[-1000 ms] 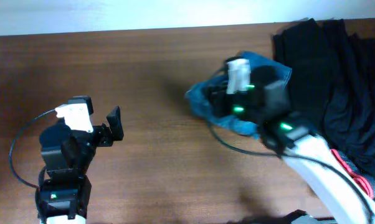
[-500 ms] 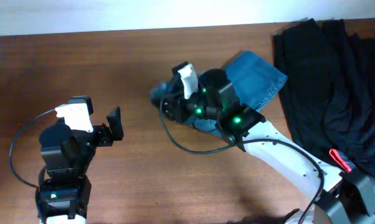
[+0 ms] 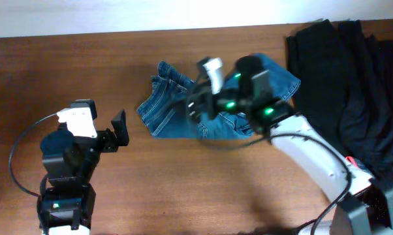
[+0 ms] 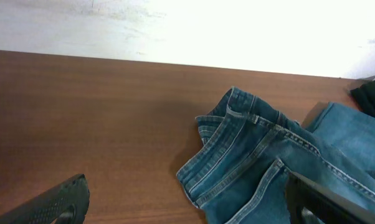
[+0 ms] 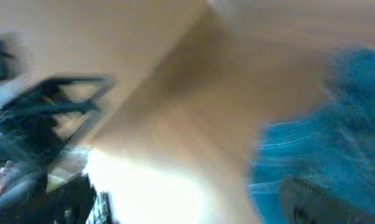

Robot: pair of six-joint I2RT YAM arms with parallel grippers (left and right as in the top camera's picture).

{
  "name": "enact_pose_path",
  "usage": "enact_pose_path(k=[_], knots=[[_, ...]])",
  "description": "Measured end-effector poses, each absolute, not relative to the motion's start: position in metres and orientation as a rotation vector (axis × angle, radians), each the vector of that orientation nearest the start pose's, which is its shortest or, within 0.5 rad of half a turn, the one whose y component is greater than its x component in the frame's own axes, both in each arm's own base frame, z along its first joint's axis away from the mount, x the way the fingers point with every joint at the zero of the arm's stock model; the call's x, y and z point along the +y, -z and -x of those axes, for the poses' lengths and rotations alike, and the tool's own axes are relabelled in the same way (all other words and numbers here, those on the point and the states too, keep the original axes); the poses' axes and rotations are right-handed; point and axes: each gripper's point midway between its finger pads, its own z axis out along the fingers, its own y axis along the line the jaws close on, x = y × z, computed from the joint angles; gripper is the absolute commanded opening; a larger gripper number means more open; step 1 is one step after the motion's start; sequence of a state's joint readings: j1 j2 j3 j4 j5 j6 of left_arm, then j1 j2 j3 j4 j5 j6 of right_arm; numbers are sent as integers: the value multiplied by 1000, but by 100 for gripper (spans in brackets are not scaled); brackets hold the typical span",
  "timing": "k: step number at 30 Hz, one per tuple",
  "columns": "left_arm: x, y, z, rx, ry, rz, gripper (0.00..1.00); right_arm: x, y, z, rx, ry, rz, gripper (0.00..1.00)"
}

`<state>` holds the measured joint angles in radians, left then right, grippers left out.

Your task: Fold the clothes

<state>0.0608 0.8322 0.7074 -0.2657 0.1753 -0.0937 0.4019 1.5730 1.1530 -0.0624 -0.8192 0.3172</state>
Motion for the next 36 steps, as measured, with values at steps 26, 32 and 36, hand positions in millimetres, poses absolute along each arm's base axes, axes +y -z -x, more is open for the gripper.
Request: enact_pose_path(k=[26, 32, 36], knots=[[-12, -225, -329, 2025, 211, 39, 99, 234, -153, -409, 2018, -309, 1048, 99], [-12, -224, -329, 2028, 212, 39, 99, 241, -108, -417, 2030, -265, 1152, 99], [-12, -224, -328, 2029, 212, 39, 99, 245, -86, -410, 2074, -301, 1198, 72]])
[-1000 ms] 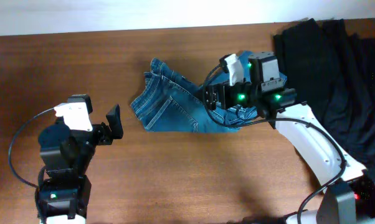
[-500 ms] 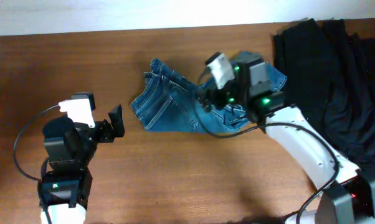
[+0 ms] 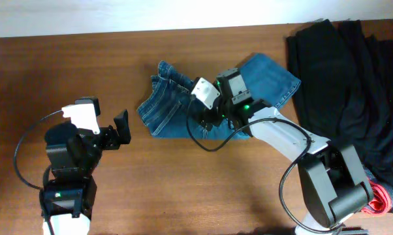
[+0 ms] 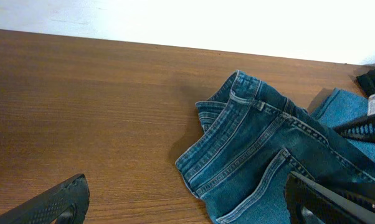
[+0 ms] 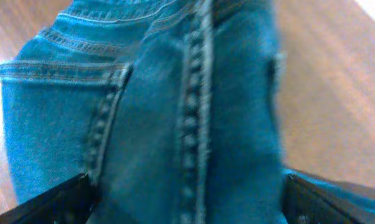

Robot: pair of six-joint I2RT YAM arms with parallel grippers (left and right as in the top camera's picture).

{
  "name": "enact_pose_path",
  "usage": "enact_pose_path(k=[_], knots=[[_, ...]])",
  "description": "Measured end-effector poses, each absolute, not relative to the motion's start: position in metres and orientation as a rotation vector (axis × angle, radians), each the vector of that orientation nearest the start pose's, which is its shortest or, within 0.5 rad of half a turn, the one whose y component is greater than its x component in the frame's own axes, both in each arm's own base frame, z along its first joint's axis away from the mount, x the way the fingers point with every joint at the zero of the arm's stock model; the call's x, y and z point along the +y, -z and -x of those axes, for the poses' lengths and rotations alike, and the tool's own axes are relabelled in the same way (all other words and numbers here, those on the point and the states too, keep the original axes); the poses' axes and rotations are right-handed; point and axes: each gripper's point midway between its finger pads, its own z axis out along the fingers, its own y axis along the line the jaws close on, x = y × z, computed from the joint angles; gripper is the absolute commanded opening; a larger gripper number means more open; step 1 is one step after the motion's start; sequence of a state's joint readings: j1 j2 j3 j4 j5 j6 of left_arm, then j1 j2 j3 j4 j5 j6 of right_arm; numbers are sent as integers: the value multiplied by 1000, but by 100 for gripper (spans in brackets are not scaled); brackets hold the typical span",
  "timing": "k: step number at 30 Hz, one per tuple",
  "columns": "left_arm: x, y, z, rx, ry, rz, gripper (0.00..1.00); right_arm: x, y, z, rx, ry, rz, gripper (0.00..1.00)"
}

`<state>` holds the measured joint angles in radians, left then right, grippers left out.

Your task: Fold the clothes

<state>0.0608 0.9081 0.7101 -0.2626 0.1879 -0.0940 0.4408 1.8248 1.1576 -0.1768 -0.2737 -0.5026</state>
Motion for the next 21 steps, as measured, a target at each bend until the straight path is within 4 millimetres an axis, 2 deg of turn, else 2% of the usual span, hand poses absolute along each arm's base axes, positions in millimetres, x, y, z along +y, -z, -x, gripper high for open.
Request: enact_pose_path(k=[2, 3, 4, 5, 6, 8, 9, 11, 14, 16, 18, 19, 20, 21], knots=[[-12, -224, -328, 2029, 212, 39, 99, 248, -79, -398, 2104, -330, 1234, 48], [-12, -224, -328, 2030, 212, 38, 99, 250, -75, -390, 2124, -344, 1260, 40], [-12, -224, -328, 2030, 211, 38, 99, 253, -71, -378, 2148, -360, 1299, 25], [-12, -224, -328, 2030, 212, 39, 99, 256, -67, -369, 2176, -376, 1316, 19], [-12, -224, -328, 2030, 212, 39, 99, 258, -67, -364, 2190, -384, 1324, 19], [-12, -224, -328, 2031, 212, 39, 99, 260, -72, -352, 2222, -404, 1319, 23], [-12, -224, -328, 2030, 212, 38, 99, 262, -78, -346, 2231, -415, 1311, 28], [-12, -224, -328, 2031, 212, 39, 100, 265, -97, -337, 2227, -435, 1283, 33], [-13, -224, -328, 2030, 215, 37, 99, 271, -128, -309, 2215, -485, 1302, 34], [-13, -224, -328, 2030, 216, 37, 99, 275, -137, -286, 2228, -516, 1346, 38], [-13, -224, -328, 2029, 216, 36, 99, 277, -131, -262, 2278, -538, 1412, 46], [-13, -224, -328, 2030, 216, 37, 99, 277, -127, -251, 2301, -543, 1446, 55], [-13, -224, -328, 2030, 215, 36, 99, 279, -125, -246, 2307, -542, 1465, 59], [-13, -224, -328, 2030, 216, 37, 99, 281, -125, -246, 2293, -528, 1474, 72]])
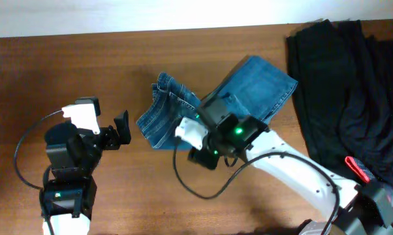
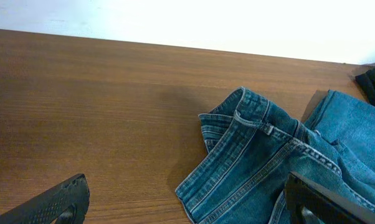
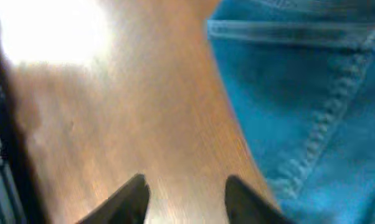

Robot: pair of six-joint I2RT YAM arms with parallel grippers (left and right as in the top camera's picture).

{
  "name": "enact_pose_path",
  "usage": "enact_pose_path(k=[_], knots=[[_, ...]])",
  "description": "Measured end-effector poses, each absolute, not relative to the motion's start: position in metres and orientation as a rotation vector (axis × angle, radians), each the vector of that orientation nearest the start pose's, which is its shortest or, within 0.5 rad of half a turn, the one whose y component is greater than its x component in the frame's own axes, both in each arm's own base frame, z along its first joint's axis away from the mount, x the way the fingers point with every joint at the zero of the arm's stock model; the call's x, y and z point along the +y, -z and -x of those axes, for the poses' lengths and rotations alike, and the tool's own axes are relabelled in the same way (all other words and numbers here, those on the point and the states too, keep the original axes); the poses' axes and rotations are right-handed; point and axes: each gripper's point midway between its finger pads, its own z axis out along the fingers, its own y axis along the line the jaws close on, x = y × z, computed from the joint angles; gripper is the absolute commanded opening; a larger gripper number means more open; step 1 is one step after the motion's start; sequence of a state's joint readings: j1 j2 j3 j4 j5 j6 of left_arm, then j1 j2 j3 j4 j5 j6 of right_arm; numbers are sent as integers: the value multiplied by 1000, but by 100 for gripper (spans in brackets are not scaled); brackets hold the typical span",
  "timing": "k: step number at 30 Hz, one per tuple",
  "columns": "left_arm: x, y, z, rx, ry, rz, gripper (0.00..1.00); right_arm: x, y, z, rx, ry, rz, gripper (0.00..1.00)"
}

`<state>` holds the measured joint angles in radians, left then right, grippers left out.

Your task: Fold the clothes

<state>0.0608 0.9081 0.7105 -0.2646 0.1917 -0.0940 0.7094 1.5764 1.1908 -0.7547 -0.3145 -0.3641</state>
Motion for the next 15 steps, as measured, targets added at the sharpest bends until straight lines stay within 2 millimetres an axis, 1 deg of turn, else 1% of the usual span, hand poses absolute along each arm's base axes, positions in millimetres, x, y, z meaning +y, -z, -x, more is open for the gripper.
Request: enact_pose_path(k=[1, 2, 3, 4, 6, 7, 8, 9, 10, 12, 14, 15], knots=[[-13, -224, -328, 2030, 216, 37, 99, 286, -128, -257, 2255, -477, 1452, 85], [-13, -224, -328, 2029, 216, 36, 99, 286, -130, -267, 2228, -427, 1431, 91], [-13, -224, -328, 2030, 215, 36, 100, 290, -138, -288, 2160, -358, 1376, 95], [-13, -224, -328, 2031, 215, 36, 99, 291, -151, -314, 2092, -273, 1301, 96], [-13, -224, -328, 2032, 216, 37, 99, 291, -172, -347, 1968, -185, 1232, 98], [-13, -224, -329, 2030, 216, 36, 99, 287, -185, -367, 1906, -137, 1188, 98], [-13, -224, -328, 2032, 216, 37, 99, 283, -189, -378, 1887, -106, 1166, 98], [-13, -224, -328, 2032, 216, 37, 99, 276, -189, -389, 1879, -77, 1147, 99], [-13, -223, -328, 2034, 216, 37, 99, 271, -185, -399, 1879, -58, 1134, 99], [-13, -223, -328, 2035, 216, 37, 99, 264, -164, -410, 1916, -50, 1144, 99], [-13, -223, -328, 2034, 216, 37, 99, 261, -127, -418, 1977, -68, 1178, 99], [-13, -223, -328, 2034, 216, 37, 99, 261, -114, -419, 1994, -75, 1193, 99]])
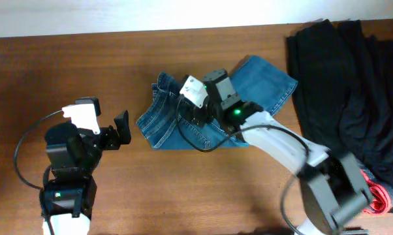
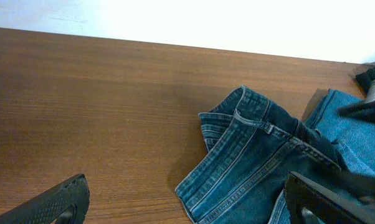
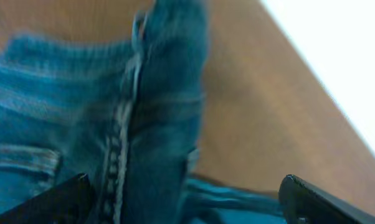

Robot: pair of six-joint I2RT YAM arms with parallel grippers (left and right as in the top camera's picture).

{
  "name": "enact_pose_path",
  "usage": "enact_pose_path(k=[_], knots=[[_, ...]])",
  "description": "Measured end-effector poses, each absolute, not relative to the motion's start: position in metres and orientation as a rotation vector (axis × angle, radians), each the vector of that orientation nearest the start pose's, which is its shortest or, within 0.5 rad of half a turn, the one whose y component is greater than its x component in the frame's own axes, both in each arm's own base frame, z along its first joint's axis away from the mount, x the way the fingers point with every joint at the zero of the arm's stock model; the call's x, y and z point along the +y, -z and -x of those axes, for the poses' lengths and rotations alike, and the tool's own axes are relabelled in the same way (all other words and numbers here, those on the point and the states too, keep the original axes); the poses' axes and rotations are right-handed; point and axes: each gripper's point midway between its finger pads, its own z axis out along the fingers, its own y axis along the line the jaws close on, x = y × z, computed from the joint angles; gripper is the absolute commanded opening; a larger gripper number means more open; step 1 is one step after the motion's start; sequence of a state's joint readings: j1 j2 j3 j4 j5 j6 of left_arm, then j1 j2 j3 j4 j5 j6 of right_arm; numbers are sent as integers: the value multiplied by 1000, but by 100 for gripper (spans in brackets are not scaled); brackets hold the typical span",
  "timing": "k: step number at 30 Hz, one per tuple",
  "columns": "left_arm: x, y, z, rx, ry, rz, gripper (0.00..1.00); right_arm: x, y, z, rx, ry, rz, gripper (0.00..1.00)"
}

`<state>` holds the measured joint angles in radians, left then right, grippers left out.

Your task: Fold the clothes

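Blue jeans (image 1: 255, 81) lie crumpled at the table's middle, waistband to the left, one leg reaching up to the right. My right gripper (image 1: 188, 112) is low over the waistband part, open. In the blurred right wrist view the gripper (image 3: 187, 208) has its fingers wide apart, with a raised fold of the jeans (image 3: 156, 124) between them. My left gripper (image 1: 123, 127) is open, a short way left of the jeans with nothing in it. The left wrist view shows this gripper (image 2: 187, 210) facing the waistband (image 2: 250, 134).
A pile of black clothes (image 1: 346, 78) covers the table's right end, close to the jeans' leg. Something red (image 1: 379, 202) shows by the right arm's base. Bare brown tabletop (image 1: 66, 65) lies left of the jeans. A white wall (image 2: 175, 18) runs behind the table.
My right gripper was over the bare table at the jeans' front edge; now it is over the waistband part, further back. The jeans and the left arm have hardly moved.
At first my right gripper was above the middle of the jeans. Then it was low over the denim near a back pocket. After that it was at the front edge over wood, and now over the waistband. The jeans shifted slightly; the left gripper stayed open.
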<state>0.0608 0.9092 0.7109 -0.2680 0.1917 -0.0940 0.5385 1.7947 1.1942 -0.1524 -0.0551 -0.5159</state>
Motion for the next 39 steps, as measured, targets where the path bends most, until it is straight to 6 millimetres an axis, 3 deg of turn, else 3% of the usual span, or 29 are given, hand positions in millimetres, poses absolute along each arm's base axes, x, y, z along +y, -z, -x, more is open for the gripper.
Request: enact_pose_path(k=[1, 2, 4, 5, 8, 9, 11, 13, 15, 17, 19, 20, 21, 25, 27, 31, 36, 37, 39], knots=[[-13, -223, -328, 2034, 216, 37, 99, 265, -98, -419, 2009, -99, 1216, 100], [-13, -223, -328, 2034, 216, 37, 99, 268, -87, -418, 2019, -121, 1234, 94], [-13, -223, -328, 2034, 216, 37, 99, 273, -72, -413, 2036, -158, 1270, 70], [-13, -223, -328, 2034, 216, 37, 99, 274, -68, -409, 2046, -178, 1282, 64], [-13, -223, -328, 2035, 216, 37, 99, 278, -64, -396, 2067, -220, 1320, 8], [-13, -223, -328, 2034, 216, 37, 99, 281, -66, -389, 2071, -229, 1338, 4], [-13, -223, -328, 2034, 216, 37, 99, 284, -77, -379, 2068, -242, 1352, 4], [-13, -223, -328, 2034, 216, 37, 99, 288, -102, -368, 2042, -261, 1341, 4], [-13, -223, -328, 2035, 216, 37, 99, 290, -140, -346, 2010, -297, 1331, 5], [-13, -224, -328, 2032, 216, 37, 99, 291, -166, -317, 1993, -342, 1362, 14], [-13, -224, -328, 2033, 216, 37, 99, 290, -172, -287, 2020, -395, 1424, 26], [-13, -224, -328, 2033, 216, 37, 99, 288, -163, -254, 2085, -459, 1507, 37], [-13, -223, -328, 2034, 216, 37, 99, 289, -160, -246, 2094, -473, 1536, 38], [-13, -224, -328, 2033, 216, 37, 99, 273, -121, -173, 2318, -554, 1780, 39], [-13, -224, -328, 2033, 216, 37, 99, 271, -115, -163, 2353, -561, 1818, 39], [-15, -224, -328, 2033, 226, 31, 99, 267, -112, -165, 2369, -526, 1821, 38], [-34, -222, -323, 2044, 344, -38, 99, 264, -111, -167, 2381, -491, 1812, 31], [-37, -220, -321, 2054, 368, -49, 99, 265, -111, -169, 2375, -488, 1808, 31], [-42, -217, -317, 2073, 397, -60, 99, 268, -111, -172, 2359, -482, 1800, 44]])
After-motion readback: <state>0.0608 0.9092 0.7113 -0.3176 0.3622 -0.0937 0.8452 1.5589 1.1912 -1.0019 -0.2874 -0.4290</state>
